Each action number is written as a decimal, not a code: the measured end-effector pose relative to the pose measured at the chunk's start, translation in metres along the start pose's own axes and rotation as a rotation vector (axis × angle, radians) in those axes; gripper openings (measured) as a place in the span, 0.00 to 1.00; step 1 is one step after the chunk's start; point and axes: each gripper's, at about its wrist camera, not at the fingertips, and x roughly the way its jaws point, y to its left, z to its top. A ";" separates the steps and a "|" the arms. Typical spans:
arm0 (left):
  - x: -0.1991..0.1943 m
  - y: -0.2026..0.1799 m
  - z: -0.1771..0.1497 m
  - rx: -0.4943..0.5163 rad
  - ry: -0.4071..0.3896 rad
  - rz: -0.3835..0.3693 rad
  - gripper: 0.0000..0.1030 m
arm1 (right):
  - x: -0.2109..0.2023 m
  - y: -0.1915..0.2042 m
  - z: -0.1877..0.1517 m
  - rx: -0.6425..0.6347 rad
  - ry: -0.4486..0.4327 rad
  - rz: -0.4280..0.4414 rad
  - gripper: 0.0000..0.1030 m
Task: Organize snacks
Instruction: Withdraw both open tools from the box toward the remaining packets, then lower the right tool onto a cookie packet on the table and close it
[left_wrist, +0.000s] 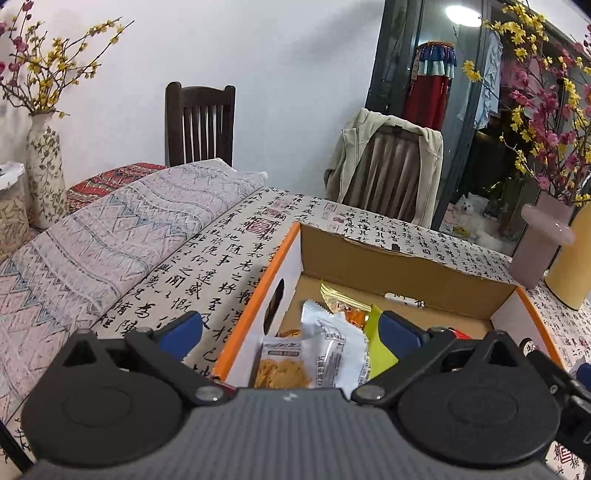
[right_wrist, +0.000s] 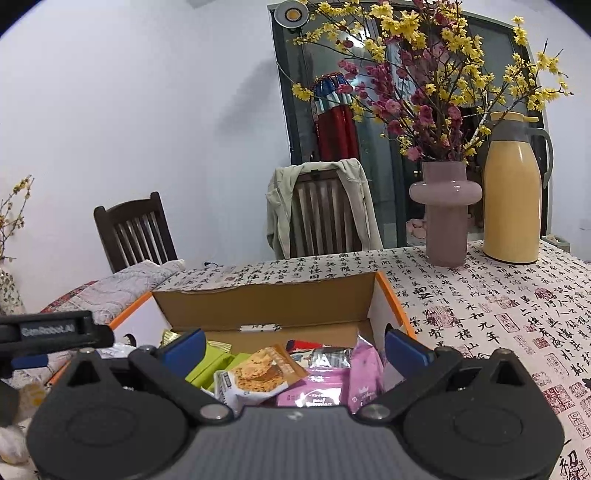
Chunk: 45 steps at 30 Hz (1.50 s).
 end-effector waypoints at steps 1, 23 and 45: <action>-0.001 0.001 0.000 -0.003 -0.002 -0.003 1.00 | 0.001 0.000 0.000 -0.001 0.002 -0.003 1.00; -0.040 -0.009 0.007 0.015 -0.020 0.034 1.00 | -0.050 -0.003 0.021 -0.053 0.041 0.024 1.00; -0.126 0.015 -0.081 -0.027 0.135 0.182 1.00 | -0.103 -0.004 -0.084 -0.098 0.317 0.188 1.00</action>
